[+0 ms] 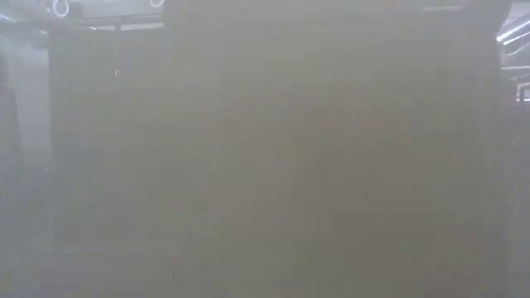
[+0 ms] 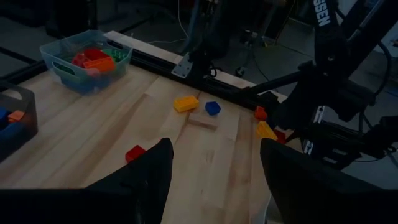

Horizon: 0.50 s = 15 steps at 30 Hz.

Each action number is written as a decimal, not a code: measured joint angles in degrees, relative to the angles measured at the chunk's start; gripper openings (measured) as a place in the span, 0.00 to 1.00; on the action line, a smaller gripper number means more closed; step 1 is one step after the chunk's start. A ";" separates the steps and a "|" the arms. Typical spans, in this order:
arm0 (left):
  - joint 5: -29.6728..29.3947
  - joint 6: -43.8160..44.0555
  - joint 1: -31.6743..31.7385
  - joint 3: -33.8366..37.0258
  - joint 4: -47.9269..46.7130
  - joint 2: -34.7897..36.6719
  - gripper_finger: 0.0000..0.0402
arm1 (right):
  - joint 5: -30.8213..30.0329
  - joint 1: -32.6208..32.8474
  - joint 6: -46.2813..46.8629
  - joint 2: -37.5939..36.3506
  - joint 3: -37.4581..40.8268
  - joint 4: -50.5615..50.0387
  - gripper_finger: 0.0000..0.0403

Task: Sort blocks by size
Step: Put the small red game piece into the black bin

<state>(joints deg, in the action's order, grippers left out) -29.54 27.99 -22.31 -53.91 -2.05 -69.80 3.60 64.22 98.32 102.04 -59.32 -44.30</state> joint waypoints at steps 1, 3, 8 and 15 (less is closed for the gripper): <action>0.00 -0.02 0.00 -0.02 0.00 0.00 0.62 | 0.10 -0.04 -0.06 0.00 0.28 0.37 0.71; 0.00 -0.02 0.00 0.00 -0.02 0.00 0.62 | 0.00 -0.26 -0.06 -0.05 0.72 1.06 0.69; -0.02 -0.20 0.00 -0.02 -0.07 0.00 0.62 | -0.33 -0.68 -0.91 -0.11 0.95 1.25 0.62; -0.03 -0.57 0.00 0.00 -0.21 0.00 0.62 | -1.79 -1.20 -2.33 -0.11 0.97 2.03 0.47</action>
<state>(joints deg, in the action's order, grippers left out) -29.57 27.42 -22.31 -53.91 -2.26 -69.80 1.81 63.02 95.98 101.93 -58.35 -42.26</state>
